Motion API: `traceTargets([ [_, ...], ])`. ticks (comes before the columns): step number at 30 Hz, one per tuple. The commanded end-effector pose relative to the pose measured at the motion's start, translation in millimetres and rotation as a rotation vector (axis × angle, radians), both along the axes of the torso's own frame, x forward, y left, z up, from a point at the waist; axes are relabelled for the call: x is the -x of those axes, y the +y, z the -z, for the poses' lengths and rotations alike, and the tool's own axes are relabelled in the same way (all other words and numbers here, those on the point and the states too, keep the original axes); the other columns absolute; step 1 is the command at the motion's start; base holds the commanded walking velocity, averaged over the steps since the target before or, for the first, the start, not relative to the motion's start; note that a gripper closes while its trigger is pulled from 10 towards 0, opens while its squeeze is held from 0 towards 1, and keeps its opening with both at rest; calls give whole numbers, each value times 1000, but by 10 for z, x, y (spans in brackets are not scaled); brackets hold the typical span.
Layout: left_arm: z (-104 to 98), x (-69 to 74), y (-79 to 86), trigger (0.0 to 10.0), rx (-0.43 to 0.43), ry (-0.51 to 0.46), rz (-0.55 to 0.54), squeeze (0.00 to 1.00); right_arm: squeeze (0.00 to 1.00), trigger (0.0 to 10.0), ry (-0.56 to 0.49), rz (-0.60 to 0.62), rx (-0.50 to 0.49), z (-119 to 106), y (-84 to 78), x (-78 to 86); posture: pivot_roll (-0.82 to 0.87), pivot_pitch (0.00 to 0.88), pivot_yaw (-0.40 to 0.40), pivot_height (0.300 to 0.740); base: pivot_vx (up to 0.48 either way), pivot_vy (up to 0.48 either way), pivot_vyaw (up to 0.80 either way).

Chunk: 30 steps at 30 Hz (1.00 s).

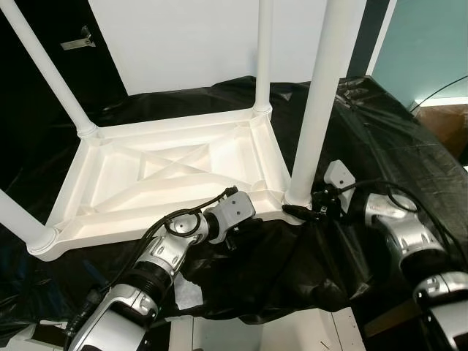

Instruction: Building children table

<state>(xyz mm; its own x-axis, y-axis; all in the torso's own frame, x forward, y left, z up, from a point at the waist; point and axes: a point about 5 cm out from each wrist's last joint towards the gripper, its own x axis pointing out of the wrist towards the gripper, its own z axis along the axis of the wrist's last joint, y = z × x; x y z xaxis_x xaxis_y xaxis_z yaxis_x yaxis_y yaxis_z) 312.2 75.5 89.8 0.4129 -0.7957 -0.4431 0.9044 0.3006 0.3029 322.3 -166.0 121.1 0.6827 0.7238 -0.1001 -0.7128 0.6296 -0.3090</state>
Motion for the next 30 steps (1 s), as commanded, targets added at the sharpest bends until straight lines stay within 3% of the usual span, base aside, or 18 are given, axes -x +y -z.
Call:
traceTargets([
  [1,404,299,92,10000,-90,266,148,0,0,0,-14,160,-55,21,-74,-27,-47,15,29,740,0,0,0],
  [2,408,306,92,10000,-87,268,143,0,0,0,-23,328,-139,128,-23,51,-47,16,27,740,0,0,0],
  [3,408,306,92,10000,-87,268,143,0,0,0,-23,328,-139,128,-23,51,-47,16,27,740,0,0,0],
  [4,412,312,94,10000,-85,271,140,0,0,0,-29,450,-190,209,18,138,-51,20,25,740,0,0,0],
  [5,412,312,94,10000,-85,271,140,0,0,0,-29,450,-190,209,18,138,-51,20,25,740,0,0,0],
  [8,432,324,100,10000,-85,283,135,0,0,0,-33,672,-291,342,209,359,-70,27,35,740,0,0,0],
  [17,431,320,70,10000,-86,288,144,0,0,0,-23,897,-379,369,239,393,-70,34,42,740,0,0,0],
  [22,435,330,76,10000,-88,293,144,0,0,0,-15,927,-376,367,277,410,-73,36,45,740,0,0,0],
  [23,440,335,83,10000,-91,294,143,0,0,10000,-32,891,-355,334,325,409,-74,35,45,740,0,0,0],
  [25,442,335,88,10000,-92,295,142,0,0,10000,-45,849,-333,305,365,404,-77,33,45,740,0,0,0],
  [26,441,330,87,10000,-94,295,141,0,1000,10000,-71,789,-314,251,391,395,-79,30,44,740,0,0,0],
  [30,433,315,78,10000,-94,292,139,0,1000,10000,-123,686,-276,148,360,360,-85,25,41,740,0,0,0],
])
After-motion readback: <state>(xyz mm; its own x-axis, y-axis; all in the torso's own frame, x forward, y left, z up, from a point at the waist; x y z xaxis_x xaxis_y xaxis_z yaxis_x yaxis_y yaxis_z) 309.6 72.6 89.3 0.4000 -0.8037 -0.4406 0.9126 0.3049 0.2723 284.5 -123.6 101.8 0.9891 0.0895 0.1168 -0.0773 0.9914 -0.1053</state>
